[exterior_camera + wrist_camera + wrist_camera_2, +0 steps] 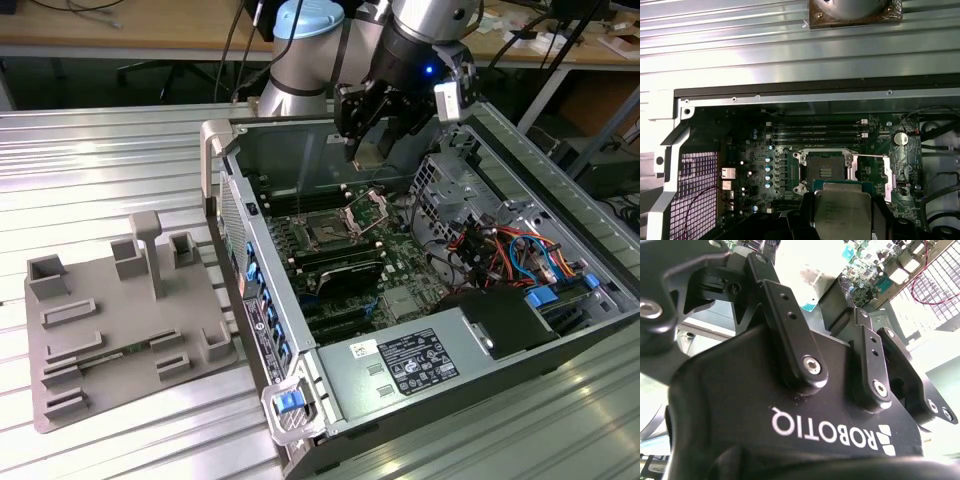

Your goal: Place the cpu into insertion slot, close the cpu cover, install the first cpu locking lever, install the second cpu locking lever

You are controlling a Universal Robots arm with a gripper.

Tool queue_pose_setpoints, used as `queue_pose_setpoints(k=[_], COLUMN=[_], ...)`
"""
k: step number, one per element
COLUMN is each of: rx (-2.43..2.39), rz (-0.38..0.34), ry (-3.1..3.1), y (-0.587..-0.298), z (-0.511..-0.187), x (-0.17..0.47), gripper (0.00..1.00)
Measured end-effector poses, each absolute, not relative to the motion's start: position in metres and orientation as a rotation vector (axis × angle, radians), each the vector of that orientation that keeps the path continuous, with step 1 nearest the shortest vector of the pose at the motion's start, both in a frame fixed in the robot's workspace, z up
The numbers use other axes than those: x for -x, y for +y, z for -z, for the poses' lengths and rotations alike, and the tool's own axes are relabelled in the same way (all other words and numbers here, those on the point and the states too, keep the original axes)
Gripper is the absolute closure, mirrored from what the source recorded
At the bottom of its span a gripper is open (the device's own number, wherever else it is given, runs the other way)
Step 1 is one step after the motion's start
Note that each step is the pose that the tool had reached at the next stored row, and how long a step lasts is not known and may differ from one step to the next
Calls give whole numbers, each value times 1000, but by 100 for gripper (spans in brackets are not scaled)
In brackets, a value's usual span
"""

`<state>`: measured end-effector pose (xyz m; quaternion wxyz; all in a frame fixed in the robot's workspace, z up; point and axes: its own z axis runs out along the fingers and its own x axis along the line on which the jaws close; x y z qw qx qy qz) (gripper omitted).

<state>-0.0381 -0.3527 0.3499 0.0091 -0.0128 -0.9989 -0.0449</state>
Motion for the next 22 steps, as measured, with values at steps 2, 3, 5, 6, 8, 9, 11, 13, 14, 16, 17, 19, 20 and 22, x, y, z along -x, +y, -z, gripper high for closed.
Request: queue_pose_setpoints(k=[2, 3, 5, 6, 8, 9, 11, 13, 14, 16, 17, 19, 20, 22], rx=[40, 40, 40, 40, 40, 40, 40, 40, 40, 40, 40, 40, 40, 40], rz=[140, 140, 140, 140, 140, 140, 140, 140, 140, 140, 140, 140, 140, 140], ry=[-3120, -3120, -3120, -3120, -3120, -3120, -3120, -3120, -3120, -3120, -3120, -3120, -3120, -3120], y=[-353, -352, -352, -352, -351, -351, -351, -351, -351, -351, -351, -351, -351, -351], z=[-350, -350, -349, -349, -348, -347, -346, -346, -346, -338, -338, -338, -338, -338], x=[38, 39, 39, 39, 40, 40, 40, 40, 40, 40, 40, 40, 40, 40], gripper=[45, 45, 45, 45, 45, 45, 45, 45, 45, 45, 45, 45, 45, 45])
